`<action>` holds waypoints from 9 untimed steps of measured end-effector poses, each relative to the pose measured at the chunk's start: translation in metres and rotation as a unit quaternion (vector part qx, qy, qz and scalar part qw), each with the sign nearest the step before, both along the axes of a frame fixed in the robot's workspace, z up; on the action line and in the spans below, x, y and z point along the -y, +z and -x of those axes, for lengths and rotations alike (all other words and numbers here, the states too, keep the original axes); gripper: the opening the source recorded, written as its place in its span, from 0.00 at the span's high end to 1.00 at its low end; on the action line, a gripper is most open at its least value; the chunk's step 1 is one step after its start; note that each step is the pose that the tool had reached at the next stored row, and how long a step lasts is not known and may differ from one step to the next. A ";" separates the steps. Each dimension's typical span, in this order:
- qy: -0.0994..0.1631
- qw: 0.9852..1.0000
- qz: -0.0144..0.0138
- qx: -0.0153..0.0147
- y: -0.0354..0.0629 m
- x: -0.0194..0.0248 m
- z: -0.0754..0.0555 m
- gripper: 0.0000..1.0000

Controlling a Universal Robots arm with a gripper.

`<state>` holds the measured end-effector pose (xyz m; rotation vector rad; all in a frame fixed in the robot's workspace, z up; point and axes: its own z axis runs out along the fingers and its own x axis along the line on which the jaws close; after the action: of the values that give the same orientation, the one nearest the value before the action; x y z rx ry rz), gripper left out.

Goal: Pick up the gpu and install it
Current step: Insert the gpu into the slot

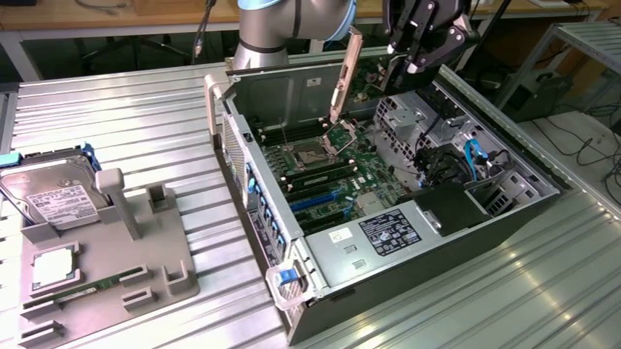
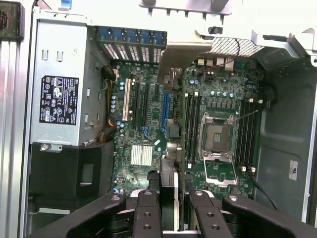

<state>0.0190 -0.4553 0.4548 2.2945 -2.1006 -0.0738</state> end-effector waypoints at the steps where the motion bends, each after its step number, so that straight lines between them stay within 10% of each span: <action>1: 0.000 1.000 0.000 0.000 -0.0006 0.0000 0.000 0.73; 9: -0.002 1.000 0.000 0.002 -0.0096 -0.0012 0.003 0.73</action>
<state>0.0163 -0.4540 0.4453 2.2930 -2.1061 -0.0702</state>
